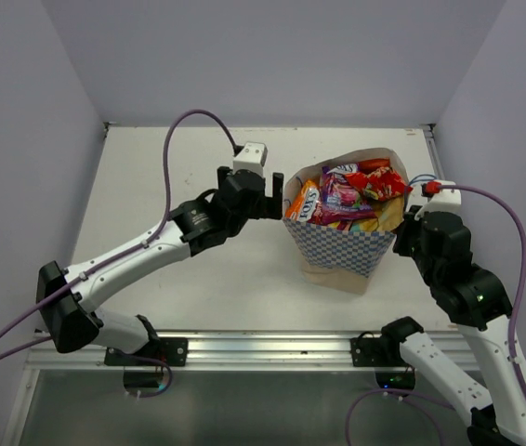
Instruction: Place the snacks into the paper bag
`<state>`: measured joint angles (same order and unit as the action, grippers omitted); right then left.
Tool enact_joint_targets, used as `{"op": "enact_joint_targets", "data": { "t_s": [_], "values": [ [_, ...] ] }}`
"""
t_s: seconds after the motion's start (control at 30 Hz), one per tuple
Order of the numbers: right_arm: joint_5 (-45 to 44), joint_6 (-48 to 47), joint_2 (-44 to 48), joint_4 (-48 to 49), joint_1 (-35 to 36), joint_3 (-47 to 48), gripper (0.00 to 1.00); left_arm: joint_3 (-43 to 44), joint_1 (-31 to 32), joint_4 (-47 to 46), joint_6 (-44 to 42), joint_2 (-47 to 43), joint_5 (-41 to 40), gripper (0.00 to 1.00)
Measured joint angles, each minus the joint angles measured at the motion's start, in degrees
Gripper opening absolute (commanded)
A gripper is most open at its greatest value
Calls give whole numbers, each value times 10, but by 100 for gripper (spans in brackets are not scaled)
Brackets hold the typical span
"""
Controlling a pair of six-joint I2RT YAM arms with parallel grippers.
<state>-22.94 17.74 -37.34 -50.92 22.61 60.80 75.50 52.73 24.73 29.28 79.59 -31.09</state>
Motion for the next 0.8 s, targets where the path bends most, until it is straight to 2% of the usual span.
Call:
{"op": "enact_joint_targets", "data": {
  "t_s": [0.2,0.4,0.5,0.57,0.6,0.63,0.67,0.7,0.8],
  "values": [
    [0,0,0,0,0,0,0,-33,-2,-11,27,0,70,96],
    [0,0,0,0,0,0,0,-50,-2,-37,33,0,99,96],
    [0,0,0,0,0,0,0,-50,-2,-47,32,3,107,93],
    [0,0,0,0,0,0,0,-49,-3,-56,33,13,115,78],
    [0,0,0,0,1,0,0,-47,-3,-59,34,23,117,67],
    [0,0,1,0,2,0,0,-45,-3,-63,35,35,120,43],
    [0,0,2,0,2,-1,0,-41,-3,-66,37,47,123,35],
    [0,0,3,0,2,-1,0,-38,-4,-69,36,60,126,20],
    [4,0,4,2,4,-1,0,-26,-5,-76,31,85,134,5]
  ]
}}
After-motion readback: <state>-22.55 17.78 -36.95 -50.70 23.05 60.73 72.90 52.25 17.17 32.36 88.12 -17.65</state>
